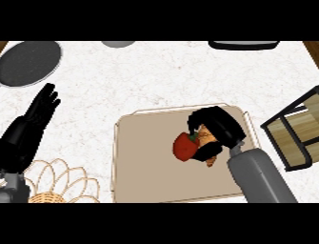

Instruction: Pick the bell pepper from the tray and place it in the tiered shelf

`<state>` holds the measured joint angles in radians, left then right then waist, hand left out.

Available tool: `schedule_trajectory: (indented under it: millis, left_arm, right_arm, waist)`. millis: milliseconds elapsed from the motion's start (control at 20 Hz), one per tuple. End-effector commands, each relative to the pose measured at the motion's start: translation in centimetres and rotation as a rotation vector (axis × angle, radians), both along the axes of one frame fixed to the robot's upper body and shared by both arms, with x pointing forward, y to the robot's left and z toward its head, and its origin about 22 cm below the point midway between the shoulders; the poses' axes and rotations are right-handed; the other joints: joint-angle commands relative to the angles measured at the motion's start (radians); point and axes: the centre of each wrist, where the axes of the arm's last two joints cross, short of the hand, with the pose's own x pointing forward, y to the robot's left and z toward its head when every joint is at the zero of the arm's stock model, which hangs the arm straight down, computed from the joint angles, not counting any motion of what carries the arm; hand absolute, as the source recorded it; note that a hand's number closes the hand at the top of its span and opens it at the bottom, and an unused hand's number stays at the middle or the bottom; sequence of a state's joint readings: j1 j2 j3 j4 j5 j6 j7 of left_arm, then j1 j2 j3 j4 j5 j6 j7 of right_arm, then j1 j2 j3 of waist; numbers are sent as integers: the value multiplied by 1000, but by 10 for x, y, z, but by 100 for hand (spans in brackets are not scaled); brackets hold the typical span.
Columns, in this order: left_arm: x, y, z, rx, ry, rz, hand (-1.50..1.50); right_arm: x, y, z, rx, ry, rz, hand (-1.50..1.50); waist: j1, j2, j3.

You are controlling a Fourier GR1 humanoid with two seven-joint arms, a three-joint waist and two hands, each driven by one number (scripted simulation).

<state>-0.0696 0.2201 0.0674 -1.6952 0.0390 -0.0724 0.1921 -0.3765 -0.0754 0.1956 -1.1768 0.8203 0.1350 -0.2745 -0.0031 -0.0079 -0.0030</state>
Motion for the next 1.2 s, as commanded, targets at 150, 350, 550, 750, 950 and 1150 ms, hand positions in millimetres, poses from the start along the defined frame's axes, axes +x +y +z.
schedule_trajectory:
  millis: [150, 350, 550, 750, 950, 1150]
  left_arm:
    - [-11, 8, -6, 5, 30, 77, 0]
    - [-25, 31, -16, 9, 61, 152, 0]
    - [-28, 35, -11, 9, 31, 144, 0]
    - [-22, 26, -2, 16, 17, 106, 0]
    - [-21, 24, -2, 1, 17, 75, 0]
    - [-15, 12, -6, 8, 9, 32, 0]
  right_arm:
    - [-73, -55, 5, -12, -8, -245, 150]
    - [-116, -98, 22, -53, -102, -372, 150]
    - [-151, -107, 82, 0, -275, -430, 150]
    - [-201, -116, 133, 35, -351, -511, 150]
    - [-244, -105, 180, 78, -378, -572, 150]
    - [-245, -100, 189, 121, -373, -622, 150]
  waist:
    - [-98, -24, 0]
    - [-153, -40, -3]
    - [-138, -35, -3]
    - [-110, -18, 0]
    - [-63, -6, 0]
    - [-37, 1, 0]
